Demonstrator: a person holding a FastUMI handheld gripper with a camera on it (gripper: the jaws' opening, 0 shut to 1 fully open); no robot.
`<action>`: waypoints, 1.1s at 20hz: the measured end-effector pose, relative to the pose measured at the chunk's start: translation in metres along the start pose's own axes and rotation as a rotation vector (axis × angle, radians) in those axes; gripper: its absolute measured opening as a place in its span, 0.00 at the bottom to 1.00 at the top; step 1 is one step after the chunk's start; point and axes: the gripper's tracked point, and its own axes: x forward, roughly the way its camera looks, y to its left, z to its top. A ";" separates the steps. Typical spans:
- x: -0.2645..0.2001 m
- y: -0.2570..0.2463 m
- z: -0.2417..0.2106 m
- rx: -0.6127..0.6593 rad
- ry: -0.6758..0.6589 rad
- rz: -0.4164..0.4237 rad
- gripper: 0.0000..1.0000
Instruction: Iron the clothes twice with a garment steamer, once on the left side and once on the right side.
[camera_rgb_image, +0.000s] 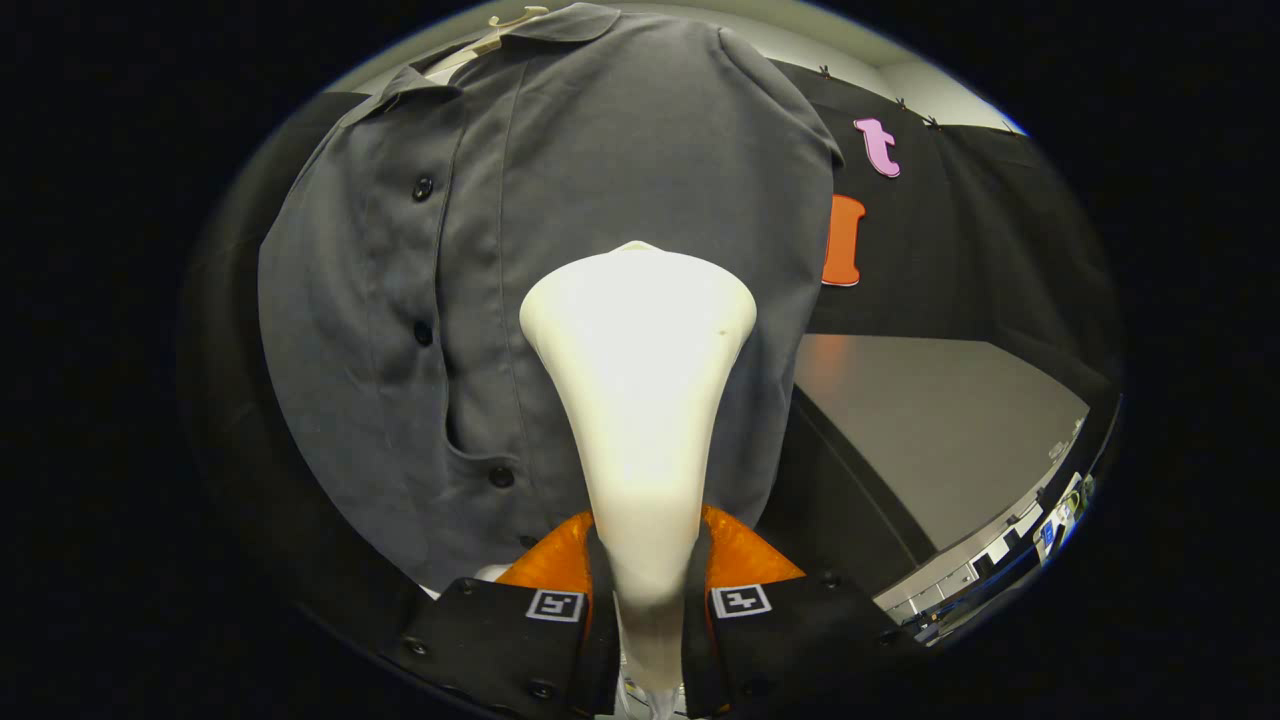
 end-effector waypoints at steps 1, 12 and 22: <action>0.001 0.000 -0.009 0.002 0.018 0.004 0.33; 0.016 -0.007 -0.099 0.007 0.126 -0.002 0.33; 0.009 -0.013 -0.163 0.003 0.219 -0.009 0.33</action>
